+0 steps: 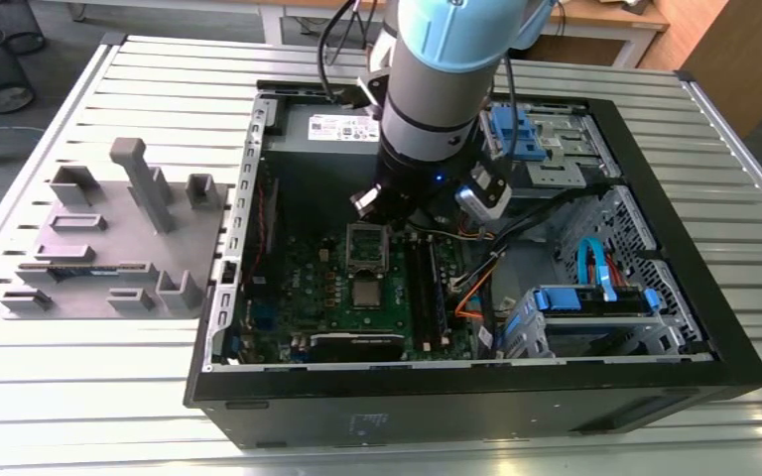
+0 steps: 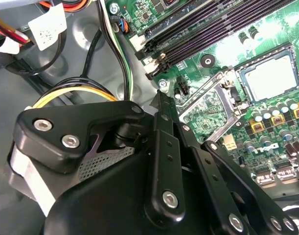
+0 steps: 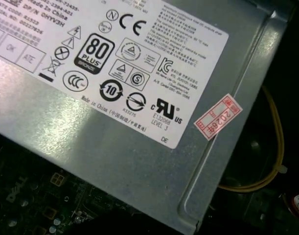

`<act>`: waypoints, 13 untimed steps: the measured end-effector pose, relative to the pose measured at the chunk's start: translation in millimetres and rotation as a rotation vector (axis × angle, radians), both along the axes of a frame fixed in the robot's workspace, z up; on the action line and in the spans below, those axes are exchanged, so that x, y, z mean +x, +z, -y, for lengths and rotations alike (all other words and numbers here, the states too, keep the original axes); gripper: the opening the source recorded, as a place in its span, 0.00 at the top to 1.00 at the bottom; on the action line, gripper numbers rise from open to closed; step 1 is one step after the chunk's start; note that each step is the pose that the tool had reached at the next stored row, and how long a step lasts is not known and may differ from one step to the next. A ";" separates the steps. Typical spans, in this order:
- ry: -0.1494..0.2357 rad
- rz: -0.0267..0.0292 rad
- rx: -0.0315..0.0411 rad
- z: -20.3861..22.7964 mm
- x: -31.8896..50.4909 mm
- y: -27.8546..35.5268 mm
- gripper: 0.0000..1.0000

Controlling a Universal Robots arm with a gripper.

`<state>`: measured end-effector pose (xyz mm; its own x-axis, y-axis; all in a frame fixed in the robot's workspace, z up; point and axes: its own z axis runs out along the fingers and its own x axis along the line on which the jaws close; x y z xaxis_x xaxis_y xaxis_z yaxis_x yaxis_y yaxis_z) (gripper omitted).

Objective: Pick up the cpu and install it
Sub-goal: 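Close the cpu cover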

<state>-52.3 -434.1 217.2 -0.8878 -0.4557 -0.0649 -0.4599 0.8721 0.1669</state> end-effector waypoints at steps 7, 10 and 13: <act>0.048 0.0000 0.0000 0.0 0.0 0.3 0.89; 0.076 0.0000 0.0000 0.0 0.0 0.4 0.89; 0.078 0.0000 -0.0001 0.0 0.0 0.6 0.89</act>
<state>-52.3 -434.1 217.8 -0.8496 -0.5235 -0.0648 -0.5264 0.8337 0.1669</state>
